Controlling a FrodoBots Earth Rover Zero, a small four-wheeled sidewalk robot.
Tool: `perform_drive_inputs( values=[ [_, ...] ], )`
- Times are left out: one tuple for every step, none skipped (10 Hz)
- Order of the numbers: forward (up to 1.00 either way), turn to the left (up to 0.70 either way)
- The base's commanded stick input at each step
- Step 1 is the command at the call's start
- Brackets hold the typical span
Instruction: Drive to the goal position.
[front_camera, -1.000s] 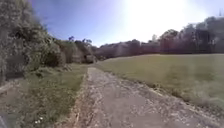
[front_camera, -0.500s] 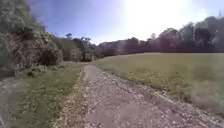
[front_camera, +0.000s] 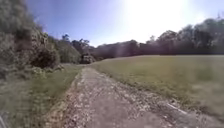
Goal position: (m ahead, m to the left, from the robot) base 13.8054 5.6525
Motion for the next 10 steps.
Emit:
perform_drive_inputs(
  values=[
    [0.70,0.00],
    [0.70,0.00],
    [0.70,0.00],
    [0.70,0.00],
    [0.70,0.00],
    [0.70,0.03],
    [0.70,0.19],
    [0.70,0.27],
    [0.70,0.27],
    [0.70,0.27]
  ],
)
